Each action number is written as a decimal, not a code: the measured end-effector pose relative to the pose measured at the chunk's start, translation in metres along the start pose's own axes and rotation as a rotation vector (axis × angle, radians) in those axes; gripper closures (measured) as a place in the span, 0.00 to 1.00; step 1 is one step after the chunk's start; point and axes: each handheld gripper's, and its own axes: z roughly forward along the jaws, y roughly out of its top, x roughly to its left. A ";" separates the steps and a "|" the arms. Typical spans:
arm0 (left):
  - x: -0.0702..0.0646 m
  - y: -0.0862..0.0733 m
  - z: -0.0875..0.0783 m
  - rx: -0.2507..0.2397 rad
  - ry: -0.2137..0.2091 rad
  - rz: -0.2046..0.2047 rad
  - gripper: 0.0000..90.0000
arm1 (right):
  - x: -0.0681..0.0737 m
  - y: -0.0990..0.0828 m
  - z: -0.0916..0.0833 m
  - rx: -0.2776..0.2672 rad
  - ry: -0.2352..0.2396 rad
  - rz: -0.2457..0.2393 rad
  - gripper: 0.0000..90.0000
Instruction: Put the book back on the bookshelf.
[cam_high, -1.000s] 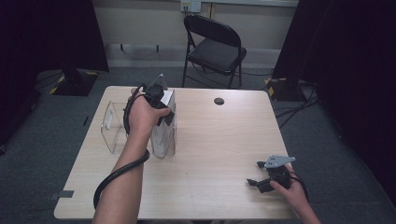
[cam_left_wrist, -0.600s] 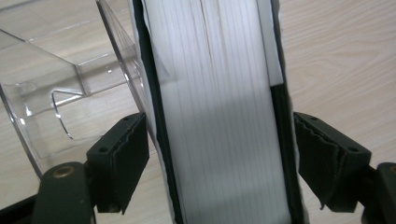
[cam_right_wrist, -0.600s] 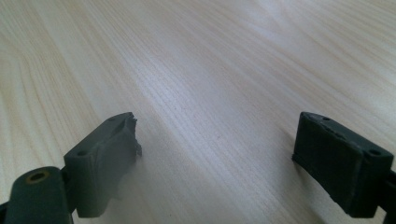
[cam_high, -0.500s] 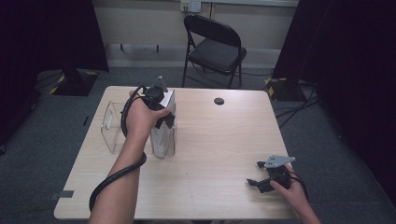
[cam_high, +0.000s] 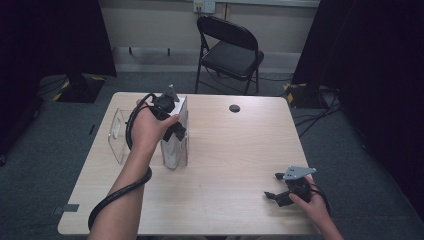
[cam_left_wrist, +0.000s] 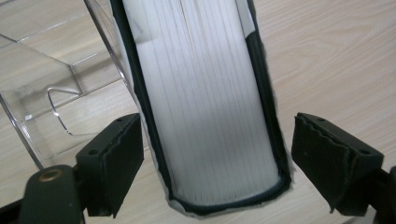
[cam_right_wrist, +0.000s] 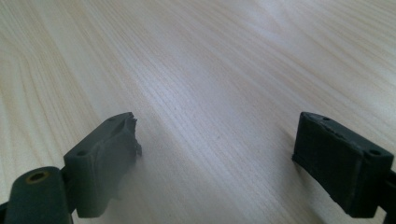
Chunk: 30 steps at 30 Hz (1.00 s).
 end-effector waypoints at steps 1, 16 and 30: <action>0.000 -0.001 0.000 0.001 -0.003 0.008 0.19 | 0.000 0.000 0.000 0.000 0.000 0.000 0.13; 0.005 -0.016 -0.001 0.008 -0.025 0.074 0.20 | 0.000 0.000 0.000 0.000 0.000 0.000 0.13; 0.012 -0.035 0.002 -0.004 -0.039 0.044 0.19 | 0.000 0.000 0.000 -0.001 -0.002 -0.001 0.13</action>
